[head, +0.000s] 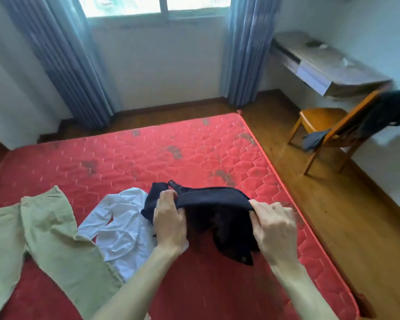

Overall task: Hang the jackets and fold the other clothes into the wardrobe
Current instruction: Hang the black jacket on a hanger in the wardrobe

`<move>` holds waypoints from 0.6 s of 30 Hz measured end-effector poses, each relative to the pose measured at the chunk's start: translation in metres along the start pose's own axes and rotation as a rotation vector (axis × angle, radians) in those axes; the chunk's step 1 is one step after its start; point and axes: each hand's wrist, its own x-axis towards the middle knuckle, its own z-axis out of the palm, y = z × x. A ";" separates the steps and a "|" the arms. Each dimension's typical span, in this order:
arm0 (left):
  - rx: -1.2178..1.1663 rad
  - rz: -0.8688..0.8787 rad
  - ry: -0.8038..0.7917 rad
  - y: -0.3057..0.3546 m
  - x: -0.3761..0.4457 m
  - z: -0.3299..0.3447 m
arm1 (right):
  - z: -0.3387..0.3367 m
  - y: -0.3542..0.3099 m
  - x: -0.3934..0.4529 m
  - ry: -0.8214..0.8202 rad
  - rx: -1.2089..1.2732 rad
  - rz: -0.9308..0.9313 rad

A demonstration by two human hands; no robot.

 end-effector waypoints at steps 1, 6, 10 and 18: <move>-0.038 0.001 0.000 0.012 0.013 -0.011 | -0.010 -0.007 0.017 0.024 -0.006 0.009; -0.027 0.154 -0.024 0.054 0.062 -0.055 | -0.057 -0.032 0.086 0.059 -0.093 0.064; 0.361 0.568 -0.063 0.070 0.082 -0.082 | -0.091 -0.045 0.125 0.063 -0.118 0.069; 0.214 0.590 -0.082 0.102 0.097 -0.110 | -0.126 -0.042 0.167 -0.019 0.165 0.140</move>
